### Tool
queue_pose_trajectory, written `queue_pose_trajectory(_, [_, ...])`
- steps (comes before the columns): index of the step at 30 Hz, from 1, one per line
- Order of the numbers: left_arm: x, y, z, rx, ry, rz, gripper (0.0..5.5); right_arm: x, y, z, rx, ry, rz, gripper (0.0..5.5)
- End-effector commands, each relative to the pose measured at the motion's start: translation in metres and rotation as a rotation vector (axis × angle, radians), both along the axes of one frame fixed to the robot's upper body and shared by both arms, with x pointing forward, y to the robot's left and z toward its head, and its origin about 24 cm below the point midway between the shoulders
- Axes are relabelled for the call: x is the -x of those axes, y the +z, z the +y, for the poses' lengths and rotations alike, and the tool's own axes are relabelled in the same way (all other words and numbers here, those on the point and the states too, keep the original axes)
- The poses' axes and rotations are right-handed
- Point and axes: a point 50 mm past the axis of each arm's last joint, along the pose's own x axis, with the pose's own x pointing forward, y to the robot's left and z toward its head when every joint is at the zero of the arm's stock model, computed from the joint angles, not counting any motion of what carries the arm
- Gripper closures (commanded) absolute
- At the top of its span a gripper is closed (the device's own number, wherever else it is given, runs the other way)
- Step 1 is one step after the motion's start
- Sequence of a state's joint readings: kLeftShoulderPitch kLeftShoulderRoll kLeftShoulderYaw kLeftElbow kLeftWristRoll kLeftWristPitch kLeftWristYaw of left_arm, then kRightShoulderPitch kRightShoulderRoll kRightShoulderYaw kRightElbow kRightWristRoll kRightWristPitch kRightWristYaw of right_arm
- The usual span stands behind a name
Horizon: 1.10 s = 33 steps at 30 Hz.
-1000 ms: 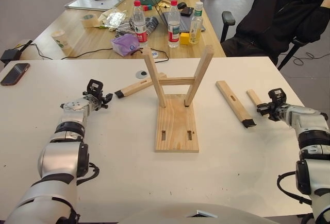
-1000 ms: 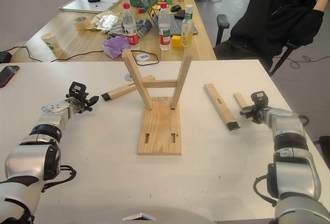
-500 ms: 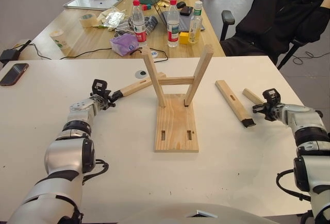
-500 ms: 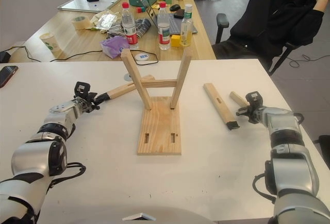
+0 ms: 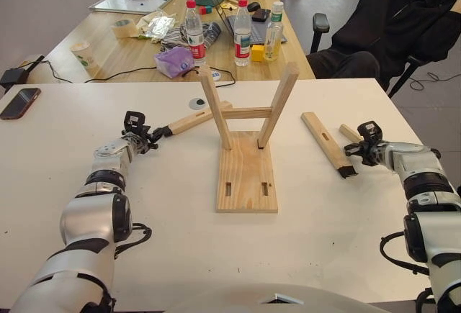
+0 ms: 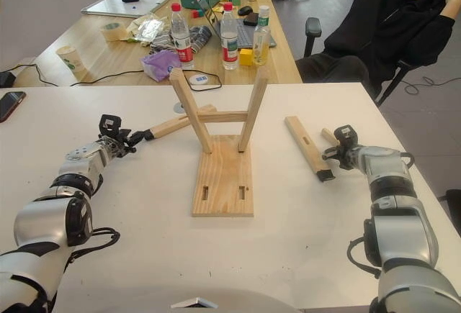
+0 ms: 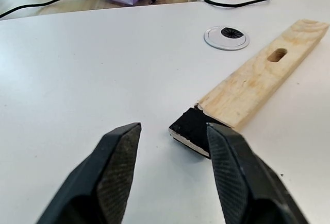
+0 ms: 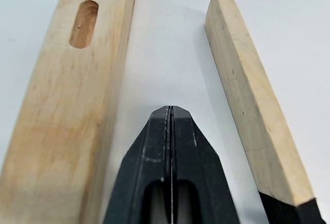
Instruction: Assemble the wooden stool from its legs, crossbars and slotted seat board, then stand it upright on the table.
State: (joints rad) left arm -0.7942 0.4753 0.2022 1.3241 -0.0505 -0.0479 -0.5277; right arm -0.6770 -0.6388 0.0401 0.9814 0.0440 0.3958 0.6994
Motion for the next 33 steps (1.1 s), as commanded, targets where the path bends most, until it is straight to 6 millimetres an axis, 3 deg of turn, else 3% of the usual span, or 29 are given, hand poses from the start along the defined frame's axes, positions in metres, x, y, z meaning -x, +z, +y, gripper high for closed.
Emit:
queue_pose_trajectory(1, [0.002,-0.004,-0.004,0.061,-0.047,0.033,3.18,0.010,-0.019,0.004,-0.006,0.007,0.093,5.50])
queue_pose_trajectory(5, [0.006,-0.003,-0.018,0.401,-0.168,0.025,3.18,0.013,-0.022,0.004,-0.019,0.013,0.101,5.50])
queue_pose_trajectory(7, [0.007,0.003,-0.018,0.476,-0.212,-0.024,3.18,0.015,-0.023,0.004,-0.024,0.010,0.103,5.50])
queue_pose_trajectory(11, [0.012,0.017,0.004,0.346,-0.138,-0.201,3.18,0.018,-0.026,0.002,-0.033,-0.001,0.105,5.50])
queue_pose_trajectory(13, [0.014,0.027,0.004,0.239,-0.161,-0.272,3.18,0.019,-0.027,0.002,-0.037,-0.008,0.102,5.50])
queue_pose_trajectory(17, [-0.001,0.043,0.009,0.054,-0.052,-0.277,3.18,0.018,-0.027,0.003,-0.045,-0.018,0.090,5.50])
queue_pose_trajectory(25, [-0.005,0.022,-0.002,-0.025,-0.042,-0.174,3.18,0.019,-0.031,0.007,-0.056,-0.015,0.083,5.50])
queue_pose_trajectory(33, [0.022,0.000,-0.002,-0.050,-0.095,-0.166,3.18,0.025,-0.037,0.007,-0.065,-0.032,0.086,5.50])
